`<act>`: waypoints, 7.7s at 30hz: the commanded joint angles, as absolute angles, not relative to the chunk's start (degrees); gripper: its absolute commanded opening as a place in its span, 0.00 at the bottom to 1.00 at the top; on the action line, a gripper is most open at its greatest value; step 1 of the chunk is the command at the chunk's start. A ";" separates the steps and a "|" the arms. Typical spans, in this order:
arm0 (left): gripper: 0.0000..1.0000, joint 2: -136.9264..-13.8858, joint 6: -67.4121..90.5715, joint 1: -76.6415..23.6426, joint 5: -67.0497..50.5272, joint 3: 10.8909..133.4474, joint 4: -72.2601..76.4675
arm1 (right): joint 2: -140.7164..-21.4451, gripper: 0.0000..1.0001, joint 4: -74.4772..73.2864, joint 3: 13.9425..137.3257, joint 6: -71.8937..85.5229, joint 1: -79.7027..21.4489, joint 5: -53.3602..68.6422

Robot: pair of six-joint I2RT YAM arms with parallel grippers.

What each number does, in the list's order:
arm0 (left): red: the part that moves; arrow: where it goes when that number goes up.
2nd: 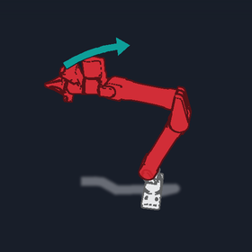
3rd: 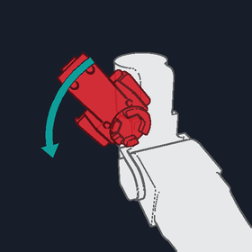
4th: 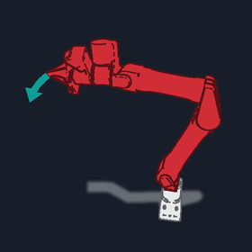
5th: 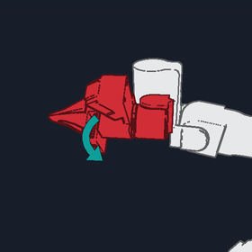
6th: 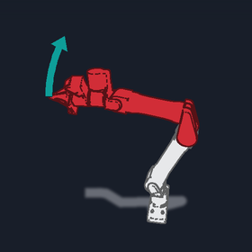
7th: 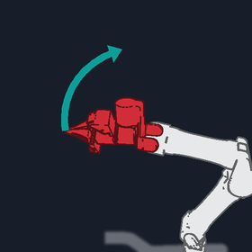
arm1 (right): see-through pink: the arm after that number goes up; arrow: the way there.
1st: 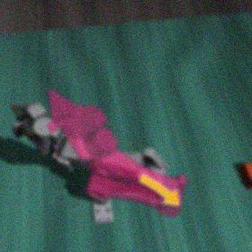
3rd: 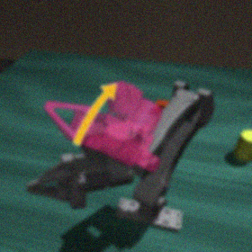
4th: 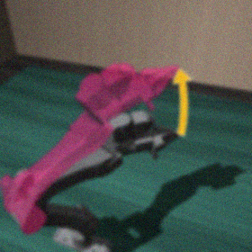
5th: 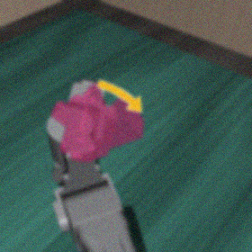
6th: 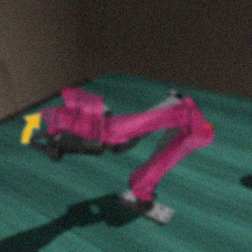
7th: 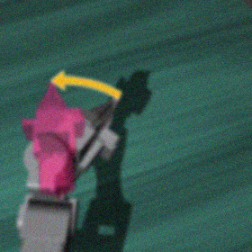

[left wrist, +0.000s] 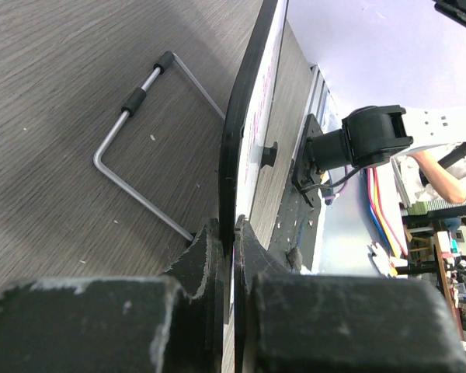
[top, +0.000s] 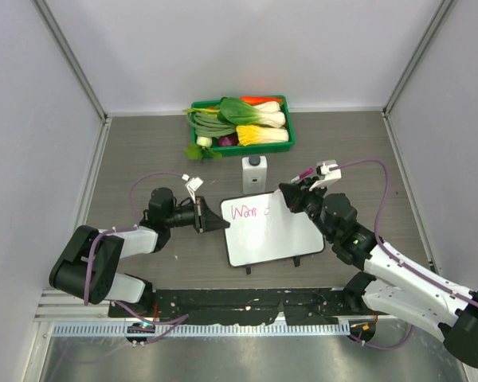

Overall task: Write a sentence on the whiteboard
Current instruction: Write on the whiteboard at the whiteboard stand.

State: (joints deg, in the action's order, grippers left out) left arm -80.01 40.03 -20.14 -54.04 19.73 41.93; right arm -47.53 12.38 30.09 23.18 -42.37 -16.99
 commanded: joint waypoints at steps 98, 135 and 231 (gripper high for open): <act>0.00 -80.33 36.39 -20.83 -52.56 21.18 40.69 | -45.70 0.01 7.21 20.74 27.25 -42.36 -19.16; 0.00 -80.07 36.30 -20.83 -52.38 21.18 40.34 | -38.23 0.01 6.86 24.87 23.91 -37.45 -10.20; 0.00 -80.51 36.04 -20.83 -52.29 21.71 39.90 | -39.98 0.01 11.42 27.77 26.02 -24.43 5.72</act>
State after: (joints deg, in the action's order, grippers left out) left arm -80.53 39.53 -20.32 -54.13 20.56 40.82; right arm -39.27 6.39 23.75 25.85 -24.25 6.63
